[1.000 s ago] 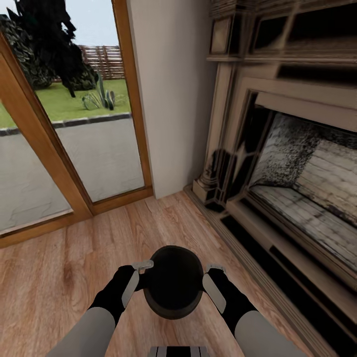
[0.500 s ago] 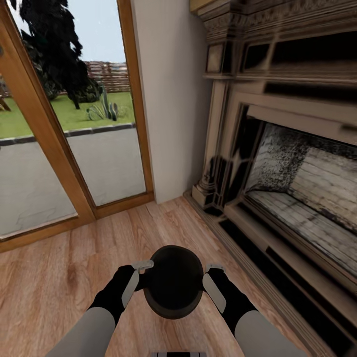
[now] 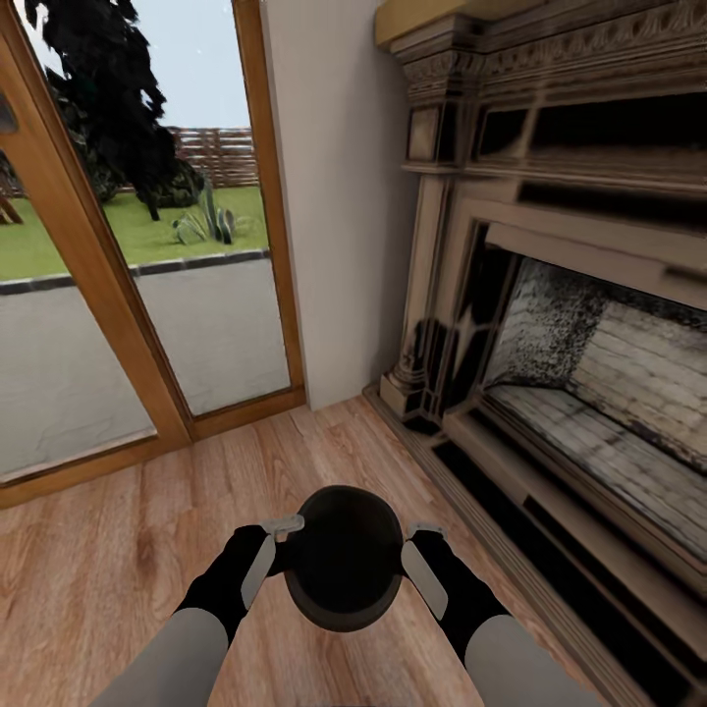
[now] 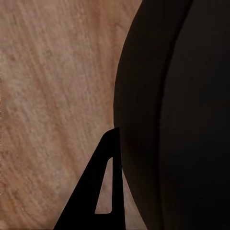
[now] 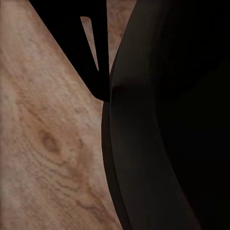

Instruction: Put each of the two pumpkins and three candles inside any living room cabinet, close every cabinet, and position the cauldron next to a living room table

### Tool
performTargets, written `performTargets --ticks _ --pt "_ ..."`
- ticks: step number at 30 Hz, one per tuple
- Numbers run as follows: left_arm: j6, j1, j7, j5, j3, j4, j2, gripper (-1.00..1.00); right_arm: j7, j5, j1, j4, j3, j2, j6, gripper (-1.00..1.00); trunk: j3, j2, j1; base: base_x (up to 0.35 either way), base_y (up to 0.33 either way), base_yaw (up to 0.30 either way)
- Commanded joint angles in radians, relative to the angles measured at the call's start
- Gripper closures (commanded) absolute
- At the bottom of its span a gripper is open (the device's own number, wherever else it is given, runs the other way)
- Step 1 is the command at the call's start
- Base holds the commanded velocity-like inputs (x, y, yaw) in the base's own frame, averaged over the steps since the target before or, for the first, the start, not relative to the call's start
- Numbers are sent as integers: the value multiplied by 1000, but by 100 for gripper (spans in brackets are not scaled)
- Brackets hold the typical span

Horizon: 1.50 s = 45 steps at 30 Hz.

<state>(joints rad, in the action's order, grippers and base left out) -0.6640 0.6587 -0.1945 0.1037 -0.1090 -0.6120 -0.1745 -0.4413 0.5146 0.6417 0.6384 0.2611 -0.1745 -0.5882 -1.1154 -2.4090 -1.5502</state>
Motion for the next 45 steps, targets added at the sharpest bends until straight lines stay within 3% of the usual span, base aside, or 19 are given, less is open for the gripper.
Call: performTargets --ticks 1,30,45 --pt "0 0 0 7 0 2 0 100 1 7 1 3 3 0 8 100 3 7 4 0 0 0" --pt "-3 0 0 7 0 2 0 100 1 7 1 6 3 0 5 100 94 210 115 -34 0 1" --pt "-3 0 0 7 0 2 0 100 1 7 1 6 6 0 3 100 146 315 173 -146 0 247"
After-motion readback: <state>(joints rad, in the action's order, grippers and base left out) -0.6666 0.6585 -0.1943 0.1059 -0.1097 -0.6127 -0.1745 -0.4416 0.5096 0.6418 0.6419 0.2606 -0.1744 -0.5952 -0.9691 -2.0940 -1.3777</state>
